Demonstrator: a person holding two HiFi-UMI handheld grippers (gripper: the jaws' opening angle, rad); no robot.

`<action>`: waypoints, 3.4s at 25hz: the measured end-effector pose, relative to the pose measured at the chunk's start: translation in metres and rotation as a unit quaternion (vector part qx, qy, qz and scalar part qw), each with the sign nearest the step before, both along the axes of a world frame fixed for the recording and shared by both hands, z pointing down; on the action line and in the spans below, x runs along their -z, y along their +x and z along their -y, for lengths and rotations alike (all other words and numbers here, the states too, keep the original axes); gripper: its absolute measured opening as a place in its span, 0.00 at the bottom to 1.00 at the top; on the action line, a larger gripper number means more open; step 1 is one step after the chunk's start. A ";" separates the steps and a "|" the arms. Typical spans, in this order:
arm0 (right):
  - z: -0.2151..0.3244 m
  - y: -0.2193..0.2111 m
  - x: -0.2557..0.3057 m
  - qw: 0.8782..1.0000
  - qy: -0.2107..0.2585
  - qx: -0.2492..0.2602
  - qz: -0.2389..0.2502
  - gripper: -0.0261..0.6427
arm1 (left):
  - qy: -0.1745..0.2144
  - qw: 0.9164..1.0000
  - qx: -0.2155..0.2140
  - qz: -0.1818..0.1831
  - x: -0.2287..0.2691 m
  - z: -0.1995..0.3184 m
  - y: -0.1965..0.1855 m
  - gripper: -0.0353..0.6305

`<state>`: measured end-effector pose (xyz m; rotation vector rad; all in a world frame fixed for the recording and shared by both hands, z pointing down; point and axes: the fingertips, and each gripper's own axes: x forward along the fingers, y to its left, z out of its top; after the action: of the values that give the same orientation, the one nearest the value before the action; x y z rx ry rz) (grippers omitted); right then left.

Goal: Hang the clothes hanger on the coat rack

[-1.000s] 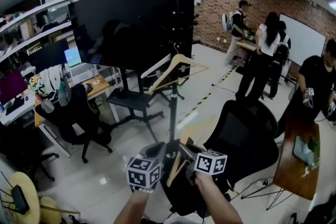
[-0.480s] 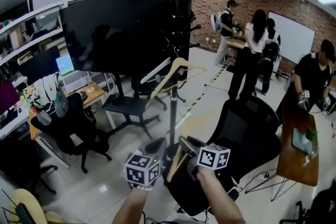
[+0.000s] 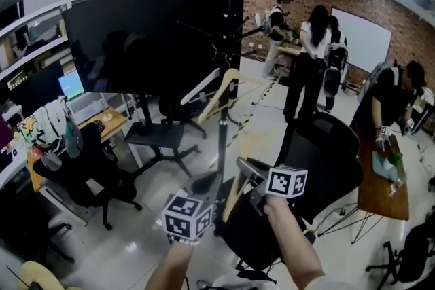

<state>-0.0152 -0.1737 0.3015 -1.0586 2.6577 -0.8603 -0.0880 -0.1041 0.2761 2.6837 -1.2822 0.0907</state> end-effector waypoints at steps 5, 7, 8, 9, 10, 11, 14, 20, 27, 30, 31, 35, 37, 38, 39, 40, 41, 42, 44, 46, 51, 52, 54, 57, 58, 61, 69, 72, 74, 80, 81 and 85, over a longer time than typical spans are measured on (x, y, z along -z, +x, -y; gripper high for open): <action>0.005 -0.008 0.028 1.000 0.015 -0.003 0.007 0.25 | 0.012 1.000 -0.020 0.003 0.016 -0.001 -0.009 0.05; 0.007 -0.010 0.036 1.000 0.017 0.002 0.009 0.25 | 0.016 1.000 -0.024 -0.001 0.022 -0.001 -0.011 0.05; 0.009 -0.010 0.040 1.000 0.019 0.004 0.010 0.25 | 0.017 1.000 -0.025 -0.004 0.024 -0.001 -0.011 0.05; 0.011 -0.011 0.042 1.000 0.019 0.004 0.013 0.25 | 0.019 0.999 -0.027 -0.008 0.027 -0.001 -0.011 0.05; 0.014 -0.011 0.044 1.000 0.017 0.003 0.016 0.25 | 0.021 0.999 -0.028 -0.011 0.028 0.000 -0.012 0.05; 0.018 -0.011 0.045 1.000 0.014 0.001 0.019 0.25 | 0.022 0.999 -0.029 -0.013 0.029 0.002 -0.012 0.05; 0.029 -0.011 0.046 1.000 0.011 -0.007 0.023 0.25 | 0.024 0.999 -0.036 -0.012 0.029 0.008 -0.014 0.05; 0.063 0.000 0.056 0.999 0.022 -0.025 0.016 0.25 | 0.033 0.998 -0.050 -0.011 0.037 0.031 -0.011 0.05; 0.117 0.019 0.066 0.998 0.032 -0.047 0.016 0.25 | 0.046 0.997 -0.068 0.000 0.048 0.080 0.004 0.05; 0.143 0.028 0.067 0.998 0.029 -0.056 0.016 0.25 | 0.051 0.996 -0.077 0.002 0.054 0.101 0.014 0.05; 0.152 0.032 0.067 0.998 0.027 -0.059 0.018 0.25 | 0.051 0.995 -0.080 0.003 0.056 0.108 0.017 0.05; 0.184 0.045 0.069 0.997 0.020 -0.070 0.024 0.25 | 0.052 0.994 -0.094 0.006 0.061 0.136 0.030 0.05; 0.198 0.051 0.067 0.997 0.019 -0.073 0.020 0.25 | 0.053 0.994 -0.099 0.006 0.062 0.148 0.037 0.05; 0.205 0.054 0.066 0.997 0.018 -0.076 0.018 0.25 | 0.053 0.993 -0.101 0.006 0.063 0.153 0.040 0.05; 0.211 0.058 0.067 0.997 0.018 -0.079 0.017 0.25 | 0.054 0.993 -0.104 0.005 0.064 0.158 0.043 0.05; 0.216 0.061 0.068 0.996 0.018 -0.081 0.015 0.25 | 0.054 0.993 -0.106 0.004 0.065 0.162 0.047 0.05; 0.221 0.065 0.069 0.996 0.018 -0.083 0.013 0.25 | 0.055 0.993 -0.108 0.004 0.066 0.166 0.050 0.05; 0.226 0.068 0.071 0.996 0.019 -0.084 0.012 0.25 | 0.055 0.992 -0.110 0.004 0.067 0.170 0.053 0.05; 0.236 0.072 0.072 0.996 0.018 -0.085 0.009 0.25 | 0.055 0.992 -0.113 0.004 0.068 0.177 0.057 0.05; 0.246 0.075 0.072 0.996 0.016 -0.084 0.008 0.25 | 0.055 0.992 -0.116 0.003 0.069 0.185 0.061 0.05; 0.274 0.079 0.071 0.997 0.014 -0.074 0.005 0.25 | 0.059 0.991 -0.117 0.002 0.067 0.205 0.069 0.05; 0.280 0.079 0.071 0.997 0.014 -0.072 0.004 0.25 | 0.060 0.991 -0.117 0.002 0.068 0.208 0.070 0.05; 0.291 0.079 0.072 0.998 0.013 -0.068 0.004 0.25 | 0.061 0.992 -0.115 0.002 0.069 0.215 0.072 0.05; 0.307 0.079 0.076 0.998 0.013 -0.062 0.001 0.25 | 0.061 0.992 -0.108 0.001 0.070 0.226 0.071 0.05; 0.311 0.078 0.076 0.998 0.011 -0.061 0.002 0.25 | 0.061 0.993 -0.105 0.001 0.069 0.229 0.071 0.05; 0.323 0.077 0.075 0.998 0.007 -0.059 0.002 0.25 | 0.060 0.993 -0.101 -0.001 0.066 0.237 0.069 0.05; 0.353 0.079 0.075 0.998 -0.001 -0.056 0.001 0.25 | 0.055 0.994 -0.095 -0.004 0.063 0.256 0.071 0.05; 0.360 0.080 0.075 0.999 -0.005 -0.052 0.004 0.25 | 0.054 0.994 -0.094 -0.003 0.061 0.261 0.073 0.05; 0.361 0.080 0.075 0.999 -0.005 -0.050 0.005 0.25 | 0.055 0.994 -0.094 -0.003 0.061 0.262 0.074 0.05; 0.371 0.082 0.077 0.999 -0.008 -0.045 0.011 0.25 | 0.054 0.994 -0.091 -0.004 0.061 0.266 0.075 0.05; 0.373 0.082 0.077 0.999 -0.010 -0.045 0.013 0.25 | 0.053 0.995 -0.090 -0.005 0.060 0.267 0.075 0.05; 0.382 0.084 0.077 0.999 -0.016 -0.042 0.019 0.25 | 0.049 0.995 -0.087 -0.005 0.058 0.271 0.075 0.05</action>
<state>0.0688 -0.5561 0.2243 -1.1398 2.5580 -0.8991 -0.0127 -0.3750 0.2185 2.8702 -1.0739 0.0368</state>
